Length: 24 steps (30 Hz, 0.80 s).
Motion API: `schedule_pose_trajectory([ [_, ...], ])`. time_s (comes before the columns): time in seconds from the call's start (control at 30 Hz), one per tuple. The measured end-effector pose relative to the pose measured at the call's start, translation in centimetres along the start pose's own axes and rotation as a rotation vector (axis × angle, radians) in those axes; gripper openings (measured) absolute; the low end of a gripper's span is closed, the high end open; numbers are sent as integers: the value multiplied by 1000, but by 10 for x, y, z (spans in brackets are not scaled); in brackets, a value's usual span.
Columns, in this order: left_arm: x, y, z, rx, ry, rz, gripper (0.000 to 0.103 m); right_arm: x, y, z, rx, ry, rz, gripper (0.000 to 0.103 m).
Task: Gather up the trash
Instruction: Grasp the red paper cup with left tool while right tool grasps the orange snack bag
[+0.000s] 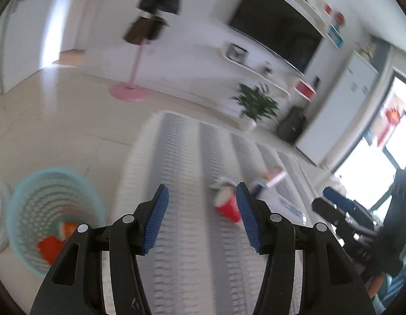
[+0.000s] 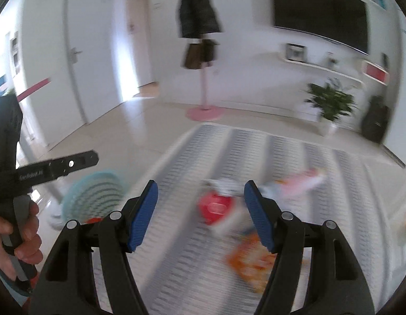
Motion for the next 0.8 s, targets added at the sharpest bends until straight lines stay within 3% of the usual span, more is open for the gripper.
schedule_pose_trajectory([
  [0.17,19,49,62,42,81,-79,52,21,-28,65,69,82,3,65],
  [0.33,44,113,86,20,114,-186,56,64,-24,108,95,155,-55,65],
  [0.47,58,157,91,-13,103,-254,56,94,-8,124,95,198,-98,65],
  [0.8,49,211,95,-80,107,-266,60,121,23,130,53,250,-165,65],
])
Point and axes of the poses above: each gripper's, at about its wrist camera, not at the fingertips, and y roughly the way its jaws point, z to its right, x to its underside, the point moved 5 cm from there along y, roughly the way its jaws point, and after that the axes turned 14 degrees about -x, right-handed, at the moved point
